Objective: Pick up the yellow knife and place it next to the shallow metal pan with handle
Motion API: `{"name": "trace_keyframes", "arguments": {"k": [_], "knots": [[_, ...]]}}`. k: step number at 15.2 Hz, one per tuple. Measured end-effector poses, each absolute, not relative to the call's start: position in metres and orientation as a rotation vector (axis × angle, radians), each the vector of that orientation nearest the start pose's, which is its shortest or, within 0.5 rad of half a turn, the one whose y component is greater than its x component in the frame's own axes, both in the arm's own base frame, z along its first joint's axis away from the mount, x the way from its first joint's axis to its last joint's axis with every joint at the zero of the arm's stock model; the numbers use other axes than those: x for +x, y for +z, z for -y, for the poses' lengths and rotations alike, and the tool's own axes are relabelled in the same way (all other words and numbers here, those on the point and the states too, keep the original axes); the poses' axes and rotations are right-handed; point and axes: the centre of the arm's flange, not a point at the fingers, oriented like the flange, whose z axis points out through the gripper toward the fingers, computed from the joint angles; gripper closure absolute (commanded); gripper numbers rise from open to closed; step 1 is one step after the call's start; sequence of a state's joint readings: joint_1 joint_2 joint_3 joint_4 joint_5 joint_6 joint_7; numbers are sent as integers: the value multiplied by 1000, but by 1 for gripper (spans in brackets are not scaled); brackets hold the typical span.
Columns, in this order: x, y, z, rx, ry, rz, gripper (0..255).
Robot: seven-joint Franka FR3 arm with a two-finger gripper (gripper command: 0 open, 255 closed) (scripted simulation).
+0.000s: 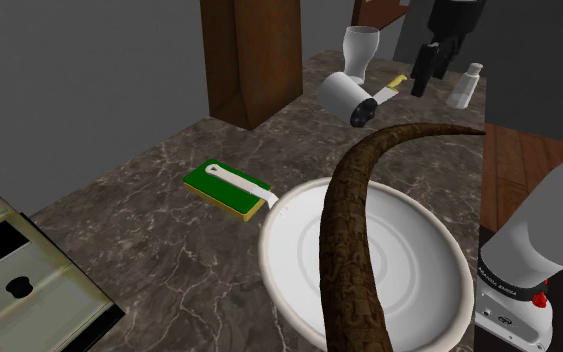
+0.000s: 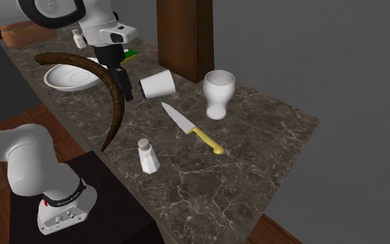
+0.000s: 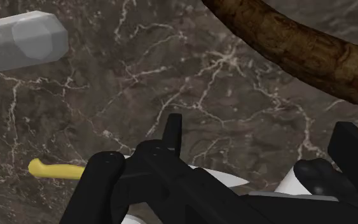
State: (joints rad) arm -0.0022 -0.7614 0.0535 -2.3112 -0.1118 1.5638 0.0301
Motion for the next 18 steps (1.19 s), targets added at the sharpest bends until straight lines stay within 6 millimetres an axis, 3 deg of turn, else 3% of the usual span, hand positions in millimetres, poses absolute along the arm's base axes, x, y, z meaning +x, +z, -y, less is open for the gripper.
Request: {"name": "trace_keyframes", "arguments": {"k": [2, 7, 14, 18], "knots": [[319, 603, -6, -3286, -32, -31, 0], [371, 593, 27, -3229, -52, -403, 0], [429, 576, 102, -3055, -80, -958, 0], [450, 564, 151, -2911, -95, -1255, 0]]}}
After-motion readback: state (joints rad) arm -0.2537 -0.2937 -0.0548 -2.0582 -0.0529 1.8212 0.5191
